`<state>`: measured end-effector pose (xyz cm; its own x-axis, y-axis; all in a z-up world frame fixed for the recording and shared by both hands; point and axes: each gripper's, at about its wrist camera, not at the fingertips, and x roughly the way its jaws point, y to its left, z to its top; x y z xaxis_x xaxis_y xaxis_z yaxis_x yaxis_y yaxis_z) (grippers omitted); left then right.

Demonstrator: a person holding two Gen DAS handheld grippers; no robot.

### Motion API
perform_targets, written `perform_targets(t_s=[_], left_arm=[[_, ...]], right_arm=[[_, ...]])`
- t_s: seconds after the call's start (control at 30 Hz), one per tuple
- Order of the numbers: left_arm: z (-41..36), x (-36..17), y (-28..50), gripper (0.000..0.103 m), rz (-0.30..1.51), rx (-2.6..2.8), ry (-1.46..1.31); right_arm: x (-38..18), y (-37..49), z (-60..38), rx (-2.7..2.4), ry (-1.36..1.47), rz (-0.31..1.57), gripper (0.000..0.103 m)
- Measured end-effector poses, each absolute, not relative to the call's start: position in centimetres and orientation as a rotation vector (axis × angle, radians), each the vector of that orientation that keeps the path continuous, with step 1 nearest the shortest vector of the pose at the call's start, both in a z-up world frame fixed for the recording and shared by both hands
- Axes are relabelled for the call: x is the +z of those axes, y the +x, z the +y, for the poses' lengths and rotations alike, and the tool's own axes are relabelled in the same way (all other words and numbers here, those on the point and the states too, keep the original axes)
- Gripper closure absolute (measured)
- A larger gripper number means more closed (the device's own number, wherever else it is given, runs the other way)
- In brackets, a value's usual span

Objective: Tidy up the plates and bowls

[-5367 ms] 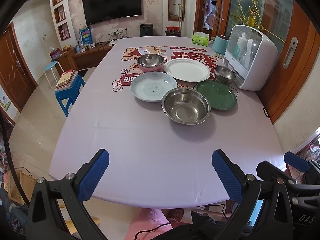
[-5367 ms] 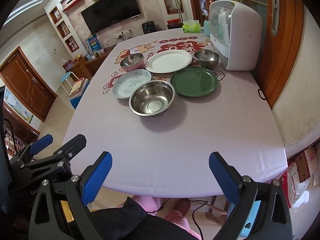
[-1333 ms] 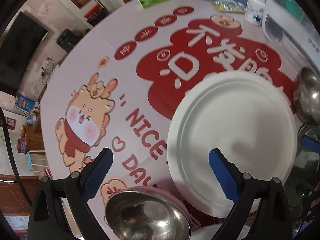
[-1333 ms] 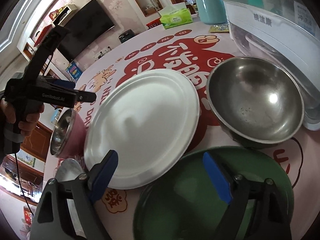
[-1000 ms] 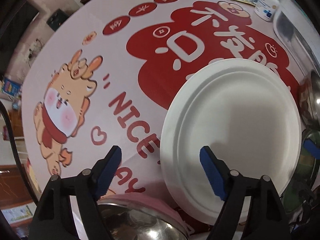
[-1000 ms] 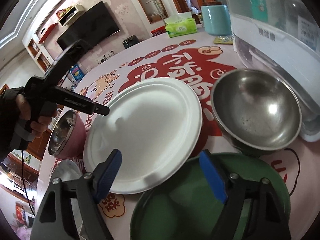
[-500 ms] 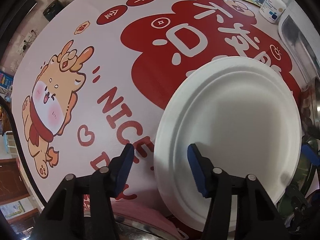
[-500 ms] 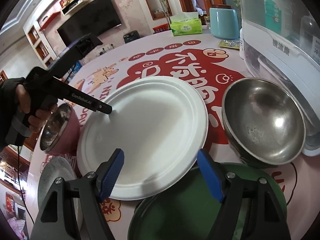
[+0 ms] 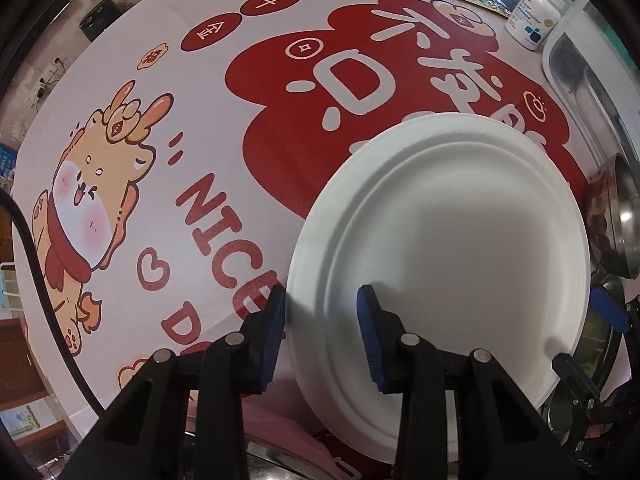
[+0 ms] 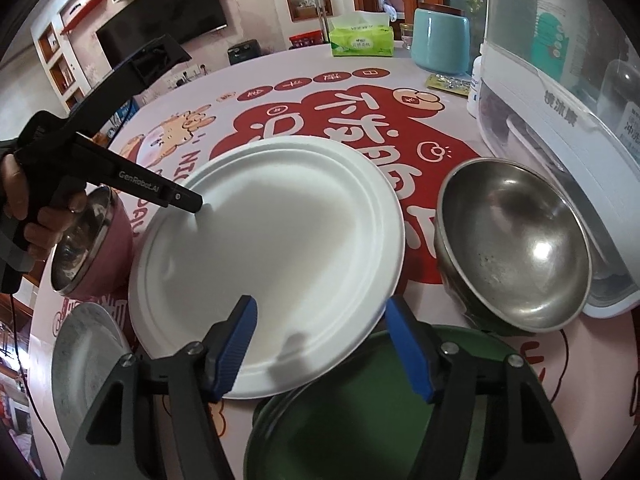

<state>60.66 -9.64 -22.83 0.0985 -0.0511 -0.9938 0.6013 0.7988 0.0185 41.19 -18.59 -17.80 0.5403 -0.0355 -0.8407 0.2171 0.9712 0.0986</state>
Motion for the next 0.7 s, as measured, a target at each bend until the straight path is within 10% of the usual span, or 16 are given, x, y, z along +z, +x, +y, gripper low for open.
perform_targets(t_s=[0.27,0.7], left_arm=[[-8.8,-22.7,59.3,0.068,1.429,-0.539,0.448],[-7.6,-22.7,59.4,0.075,1.446,-0.515,0.379]], right_arm=[[-18.5,41.8,-18.7,-0.188,0.156,1.068,0.036],[-19.0,41.3,-20.3,-0.186,0.209,1.075,0.067]])
